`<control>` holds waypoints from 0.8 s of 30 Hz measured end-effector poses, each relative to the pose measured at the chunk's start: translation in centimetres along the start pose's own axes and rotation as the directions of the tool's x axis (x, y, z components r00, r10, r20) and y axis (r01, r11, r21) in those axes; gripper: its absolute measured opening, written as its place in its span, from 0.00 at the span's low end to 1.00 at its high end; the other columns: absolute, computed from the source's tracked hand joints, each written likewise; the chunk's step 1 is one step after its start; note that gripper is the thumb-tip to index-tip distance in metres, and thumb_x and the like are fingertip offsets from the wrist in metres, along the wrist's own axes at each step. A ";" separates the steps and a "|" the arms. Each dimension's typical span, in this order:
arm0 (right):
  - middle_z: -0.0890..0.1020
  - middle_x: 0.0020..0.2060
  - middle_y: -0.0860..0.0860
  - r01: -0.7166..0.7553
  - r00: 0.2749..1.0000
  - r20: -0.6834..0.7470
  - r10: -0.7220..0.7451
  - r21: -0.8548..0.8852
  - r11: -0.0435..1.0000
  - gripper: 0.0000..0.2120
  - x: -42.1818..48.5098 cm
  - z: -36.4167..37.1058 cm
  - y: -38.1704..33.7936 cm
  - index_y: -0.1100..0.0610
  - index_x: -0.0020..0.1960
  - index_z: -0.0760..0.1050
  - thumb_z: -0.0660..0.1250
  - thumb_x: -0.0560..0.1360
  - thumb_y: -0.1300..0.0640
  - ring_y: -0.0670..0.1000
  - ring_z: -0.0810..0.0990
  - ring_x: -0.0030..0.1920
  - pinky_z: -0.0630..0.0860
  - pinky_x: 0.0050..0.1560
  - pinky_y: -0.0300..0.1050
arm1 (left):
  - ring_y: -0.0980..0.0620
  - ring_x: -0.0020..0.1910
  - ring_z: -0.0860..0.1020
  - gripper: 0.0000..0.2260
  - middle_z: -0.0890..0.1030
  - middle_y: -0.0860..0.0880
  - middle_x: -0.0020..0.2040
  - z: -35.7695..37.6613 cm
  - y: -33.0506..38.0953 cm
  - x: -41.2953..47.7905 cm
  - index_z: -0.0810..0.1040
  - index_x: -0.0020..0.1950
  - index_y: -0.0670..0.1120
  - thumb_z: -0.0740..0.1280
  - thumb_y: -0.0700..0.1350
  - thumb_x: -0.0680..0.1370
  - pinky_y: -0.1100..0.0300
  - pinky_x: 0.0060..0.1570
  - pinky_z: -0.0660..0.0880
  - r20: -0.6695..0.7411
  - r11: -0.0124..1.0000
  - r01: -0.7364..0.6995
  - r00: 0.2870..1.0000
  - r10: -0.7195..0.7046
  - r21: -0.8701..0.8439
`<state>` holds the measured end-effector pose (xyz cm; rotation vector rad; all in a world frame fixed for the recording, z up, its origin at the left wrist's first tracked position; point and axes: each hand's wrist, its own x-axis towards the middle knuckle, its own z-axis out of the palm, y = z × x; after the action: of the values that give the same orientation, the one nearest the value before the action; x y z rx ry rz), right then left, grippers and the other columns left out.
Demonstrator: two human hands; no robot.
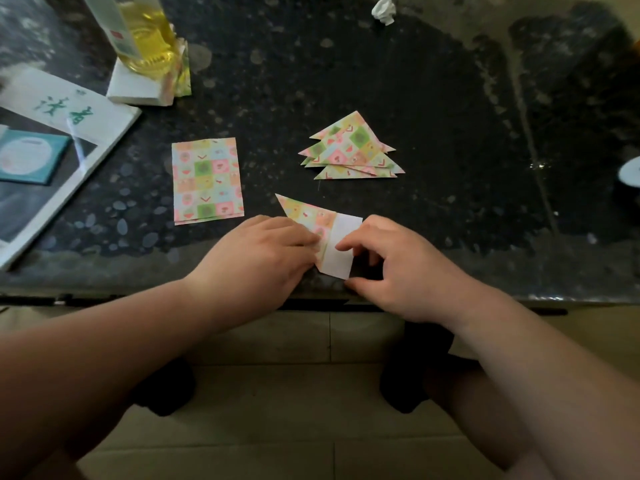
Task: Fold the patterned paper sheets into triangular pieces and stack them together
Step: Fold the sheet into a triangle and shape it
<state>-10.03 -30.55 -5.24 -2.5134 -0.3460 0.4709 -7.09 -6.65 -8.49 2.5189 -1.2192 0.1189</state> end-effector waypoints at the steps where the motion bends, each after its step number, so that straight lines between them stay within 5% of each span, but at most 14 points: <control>1: 0.72 0.51 0.40 0.024 0.999 -0.024 -0.024 -0.023 0.999 0.22 0.1 0.3 0.0 0.46 0.64 0.78 0.78 0.72 0.50 0.40 0.72 0.49 0.72 0.50 0.36 | 0.45 0.58 0.82 0.09 0.85 0.49 0.59 -0.1 0.2 -0.1 0.87 0.55 0.48 0.68 0.46 0.79 0.46 0.55 0.80 -0.001 1.000 0.012 1.000 -0.012 0.003; 7: 0.75 0.55 0.46 0.098 0.983 -0.134 -0.124 -0.186 0.978 0.25 0.2 1.0 -1.1 0.48 0.64 0.78 0.74 0.71 0.39 0.48 0.73 0.56 0.77 0.52 0.49 | 0.47 0.55 0.81 0.21 0.84 0.52 0.55 -0.9 1.3 0.8 0.84 0.55 0.50 0.60 0.62 0.76 0.46 0.51 0.77 0.097 0.993 0.113 0.989 -0.116 0.030; 11: 0.74 0.62 0.46 0.112 0.987 -0.091 -0.135 -0.227 0.967 0.28 0.3 0.9 -1.9 0.47 0.69 0.74 0.75 0.70 0.45 0.50 0.72 0.63 0.77 0.60 0.55 | 0.46 0.48 0.82 0.19 0.84 0.52 0.51 -1.1 1.3 1.5 0.84 0.51 0.49 0.59 0.58 0.76 0.47 0.46 0.79 0.084 0.995 0.095 0.992 -0.096 0.006; 16: 0.74 0.65 0.47 0.103 0.988 -0.091 -0.125 -0.217 0.971 0.32 0.4 0.8 -2.0 0.47 0.72 0.68 0.74 0.70 0.49 0.52 0.71 0.66 0.75 0.63 0.56 | 0.47 0.33 0.79 0.07 0.81 0.53 0.38 -1.4 1.3 1.8 0.82 0.43 0.49 0.65 0.48 0.73 0.57 0.27 0.73 0.020 0.996 0.093 0.996 -0.093 0.003; 24: 0.82 0.48 0.50 0.257 0.909 -0.290 -0.299 -0.175 0.950 0.05 0.9 1.6 0.6 0.56 0.46 0.84 0.72 0.71 0.61 0.54 0.78 0.50 0.78 0.48 0.53 | 0.44 0.40 0.84 0.15 0.85 0.50 0.46 -0.1 0.4 0.7 0.86 0.45 0.47 0.60 0.47 0.79 0.49 0.33 0.79 -0.021 0.999 0.034 0.999 -0.033 0.027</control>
<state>-9.76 -30.01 -7.09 -2.5553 -0.6167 -0.0697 -7.00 -7.36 -8.16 2.5532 -1.1747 0.1542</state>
